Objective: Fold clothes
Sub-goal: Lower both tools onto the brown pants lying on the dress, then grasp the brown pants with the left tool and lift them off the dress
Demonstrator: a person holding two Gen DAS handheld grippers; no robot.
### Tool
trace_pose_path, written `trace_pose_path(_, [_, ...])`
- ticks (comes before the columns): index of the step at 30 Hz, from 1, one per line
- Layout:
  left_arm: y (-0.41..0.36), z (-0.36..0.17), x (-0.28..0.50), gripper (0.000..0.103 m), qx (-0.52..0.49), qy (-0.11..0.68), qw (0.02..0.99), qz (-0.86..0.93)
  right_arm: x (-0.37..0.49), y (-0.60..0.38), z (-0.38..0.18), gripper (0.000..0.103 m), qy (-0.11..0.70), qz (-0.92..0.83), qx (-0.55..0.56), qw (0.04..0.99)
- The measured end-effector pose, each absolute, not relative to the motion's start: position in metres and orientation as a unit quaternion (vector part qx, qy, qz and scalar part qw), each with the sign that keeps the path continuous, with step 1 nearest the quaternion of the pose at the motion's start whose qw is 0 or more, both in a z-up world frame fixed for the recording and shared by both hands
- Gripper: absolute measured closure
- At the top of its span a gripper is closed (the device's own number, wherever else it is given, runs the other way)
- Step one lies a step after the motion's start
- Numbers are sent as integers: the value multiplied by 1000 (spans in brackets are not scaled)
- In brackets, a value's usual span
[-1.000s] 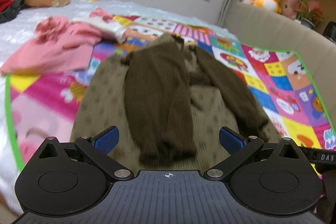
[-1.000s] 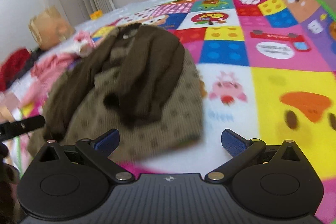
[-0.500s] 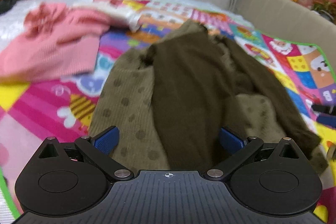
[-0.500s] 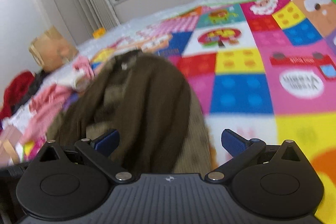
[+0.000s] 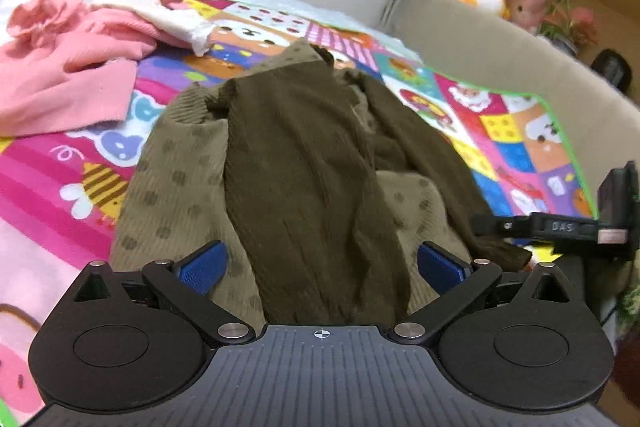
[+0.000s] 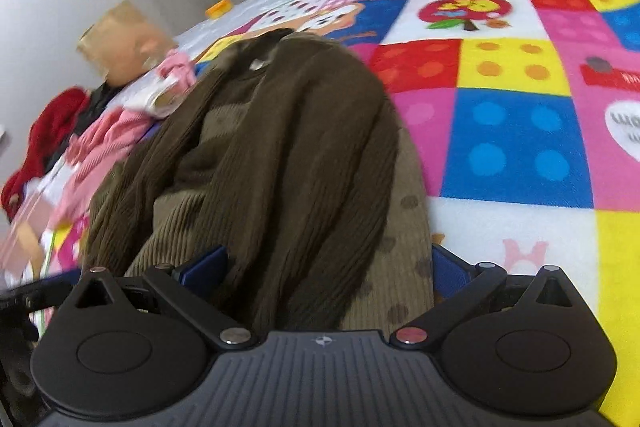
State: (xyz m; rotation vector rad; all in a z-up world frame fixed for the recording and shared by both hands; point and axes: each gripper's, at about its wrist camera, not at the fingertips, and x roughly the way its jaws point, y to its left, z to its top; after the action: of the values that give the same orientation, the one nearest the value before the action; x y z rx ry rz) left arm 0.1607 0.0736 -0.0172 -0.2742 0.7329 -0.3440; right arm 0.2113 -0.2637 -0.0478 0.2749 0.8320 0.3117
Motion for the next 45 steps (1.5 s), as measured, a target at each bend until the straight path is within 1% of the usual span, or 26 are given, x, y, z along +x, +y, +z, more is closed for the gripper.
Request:
trace_pose_path(3, [72,-27,164,0,-131,371,908,-146,200,-254,-47,3,383,143,105,907])
trace_pose_path(5, [72,-25,160,2,-141,369,907,-146,192,-251,-45,28,374,151,94,910])
trace_pose_path(6, [72,-23,158,6,-145,370,906,-147,189,-252,-44,33,374,154,95,910])
trace_pose_path(7, [71,-22,156,9,-147,371,905,-151,186,-254,-43,47,375,156,98,909])
trace_pose_path(8, [69,-22,154,20,-145,372,904,-152,184,-257,-42,63,375,158,100,908])
trace_pose_path(9, [67,-21,153,33,-142,374,904,-152,182,-260,-42,68,378,162,109,905])
trace_pose_path(11, [65,-22,149,36,-140,375,904,-150,180,-266,-42,84,386,169,128,898])
trace_pose_path(12, [63,-22,146,42,-139,374,905,-149,176,-266,-42,85,387,171,127,897])
trace_pose_path(14, [60,-20,139,48,-138,376,904,-148,166,-265,-41,87,386,176,118,898])
trace_pose_path(16, [56,-18,132,51,-138,381,900,-159,152,-264,-39,87,385,184,103,899])
trace_pose_path(23, [28,-10,71,51,-102,394,885,-226,92,-289,-32,87,378,177,69,906])
trace_pose_path(24, [28,-8,62,49,-100,392,885,-232,82,-293,-31,87,375,171,61,909])
trace_pose_path(25, [27,-5,54,47,-96,388,885,-237,72,-298,-30,84,373,166,53,911])
trace_pose_path(26, [26,0,46,39,-85,376,891,-240,64,-300,-29,82,365,160,44,916])
trace_pose_path(27, [25,6,39,26,-69,362,897,-244,57,-301,-28,79,356,154,34,921])
trace_pose_path(29, [19,19,27,9,-33,332,909,-249,49,-303,-24,74,341,146,30,928])
trace_pose_path(30, [14,24,22,6,-12,322,912,-254,49,-303,-22,73,335,142,32,931])
trace_pose_path(33, [-9,25,16,5,51,315,911,-262,48,-302,-16,64,316,134,39,938])
trace_pose_path(37, [-34,-3,22,6,119,329,906,-239,47,-295,-11,40,295,136,33,945])
trace_pose_path(38, [-35,-9,24,12,127,329,905,-237,47,-292,-11,34,291,138,28,946])
trace_pose_path(39, [-36,-15,26,24,136,329,905,-235,47,-290,-13,32,289,140,25,947])
trace_pose_path(41, [-37,-24,30,35,148,328,904,-232,48,-285,-18,19,285,139,18,948])
trace_pose_path(42, [-32,-21,34,48,138,326,905,-236,50,-282,-21,17,282,137,13,949])
trace_pose_path(43, [-27,-18,37,58,129,323,906,-240,51,-280,-25,15,284,131,10,950])
trace_pose_path(44, [-21,-14,42,72,116,321,908,-242,53,-278,-30,13,288,125,7,949])
trace_pose_path(45, [-9,-8,50,75,94,319,912,-240,55,-276,-34,12,292,118,3,949])
